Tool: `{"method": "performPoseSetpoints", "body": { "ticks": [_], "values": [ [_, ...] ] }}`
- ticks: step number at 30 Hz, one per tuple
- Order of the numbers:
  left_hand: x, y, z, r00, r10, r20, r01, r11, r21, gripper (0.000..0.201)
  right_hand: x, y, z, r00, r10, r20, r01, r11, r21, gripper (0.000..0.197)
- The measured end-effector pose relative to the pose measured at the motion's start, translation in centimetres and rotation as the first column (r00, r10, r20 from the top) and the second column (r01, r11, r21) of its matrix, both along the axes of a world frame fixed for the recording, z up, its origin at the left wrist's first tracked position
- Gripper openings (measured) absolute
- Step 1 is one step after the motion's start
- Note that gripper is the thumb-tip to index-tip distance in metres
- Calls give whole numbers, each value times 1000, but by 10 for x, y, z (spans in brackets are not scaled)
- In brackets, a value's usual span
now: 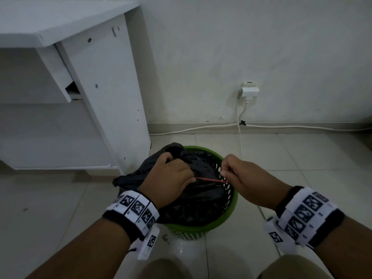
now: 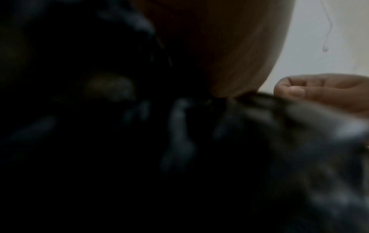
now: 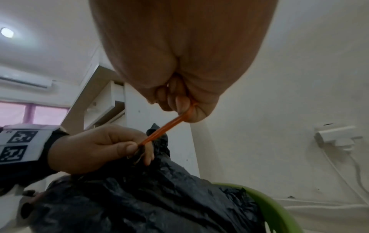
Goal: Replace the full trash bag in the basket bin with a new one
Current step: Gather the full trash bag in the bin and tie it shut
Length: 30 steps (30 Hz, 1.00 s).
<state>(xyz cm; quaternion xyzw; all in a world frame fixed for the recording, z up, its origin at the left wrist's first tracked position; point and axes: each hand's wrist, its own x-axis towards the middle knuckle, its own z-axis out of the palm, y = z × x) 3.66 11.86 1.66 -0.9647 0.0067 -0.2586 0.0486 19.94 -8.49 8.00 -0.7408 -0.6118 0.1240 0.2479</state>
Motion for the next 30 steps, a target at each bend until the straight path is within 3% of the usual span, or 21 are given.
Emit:
{"method": "performPoseSetpoints", "body": {
  "ticks": [7, 12, 16, 19, 22, 26, 30],
  "values": [
    [5, -10, -6, 989, 139, -47, -139, 990, 3, 31, 16, -1, -6, 977, 75, 198, -32, 977, -211, 16],
    [16, -23, -9, 993, 120, 23, -120, 993, 3, 27, 17, 0, -12, 974, 29, 223, 15, 981, -193, 14],
    [16, -27, -11, 993, 95, 77, -95, 995, 6, 21, 7, 7, -19, 957, 23, 290, 25, 986, -162, 24],
    [11, -25, -12, 989, 112, 96, -113, 994, 4, 18, 6, 11, -21, 994, -89, 59, 96, 987, -126, 20],
    [9, -25, -13, 987, 118, 108, -118, 993, 0, 18, 4, 12, -19, 969, -182, -169, 174, 983, -58, 12],
    [9, -24, -14, 986, 118, 115, -117, 993, -20, 19, 4, 7, -20, 952, -225, -208, 227, 974, -11, 12],
    [9, -20, -17, 988, 107, 109, -108, 994, 7, 19, 14, -1, -14, 934, -285, -215, 291, 957, -3, 39]
  ]
}}
